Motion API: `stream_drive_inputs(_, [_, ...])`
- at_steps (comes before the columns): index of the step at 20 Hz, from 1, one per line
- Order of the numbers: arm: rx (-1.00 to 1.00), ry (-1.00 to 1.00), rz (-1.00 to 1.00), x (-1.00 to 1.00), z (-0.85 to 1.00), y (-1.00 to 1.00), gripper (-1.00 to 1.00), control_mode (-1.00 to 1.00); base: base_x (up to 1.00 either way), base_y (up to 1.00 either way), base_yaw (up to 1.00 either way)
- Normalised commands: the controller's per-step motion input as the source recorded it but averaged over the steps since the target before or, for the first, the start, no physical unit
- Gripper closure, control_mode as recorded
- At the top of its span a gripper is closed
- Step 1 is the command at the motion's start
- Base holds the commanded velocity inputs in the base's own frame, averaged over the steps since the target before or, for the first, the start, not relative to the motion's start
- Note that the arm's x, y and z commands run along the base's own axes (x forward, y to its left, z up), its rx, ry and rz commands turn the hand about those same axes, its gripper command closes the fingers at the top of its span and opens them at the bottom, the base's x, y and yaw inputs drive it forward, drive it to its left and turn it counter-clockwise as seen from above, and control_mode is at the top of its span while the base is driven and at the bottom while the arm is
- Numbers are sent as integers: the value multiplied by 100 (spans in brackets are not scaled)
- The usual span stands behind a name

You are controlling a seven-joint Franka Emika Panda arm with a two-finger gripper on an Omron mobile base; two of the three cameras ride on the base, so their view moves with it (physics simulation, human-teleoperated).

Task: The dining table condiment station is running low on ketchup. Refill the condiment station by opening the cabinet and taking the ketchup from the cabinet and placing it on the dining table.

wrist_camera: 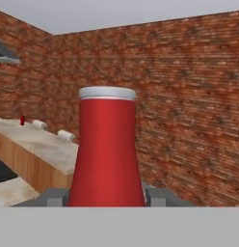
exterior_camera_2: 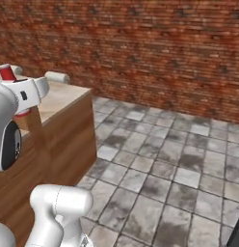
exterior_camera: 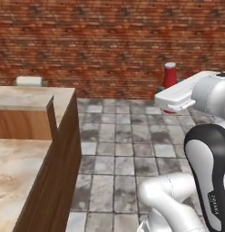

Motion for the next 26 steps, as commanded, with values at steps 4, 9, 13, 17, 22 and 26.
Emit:
stream_drive_inputs(4, [0,0,0,0,0,0,100,100,100,-34,42])
stream_drive_inputs(9, [0,0,0,0,0,0,100,100,100,-45,43])
stream_drive_inputs(13, [0,0,0,0,0,0,100,100,100,-51,44])
stream_drive_inputs(17, [0,0,0,0,0,0,100,100,100,-65,43])
stream_drive_inputs(22, [0,0,0,0,0,0,100,100,100,-72,42])
stream_drive_inputs(26, [0,0,0,0,0,0,100,100,100,-76,42])
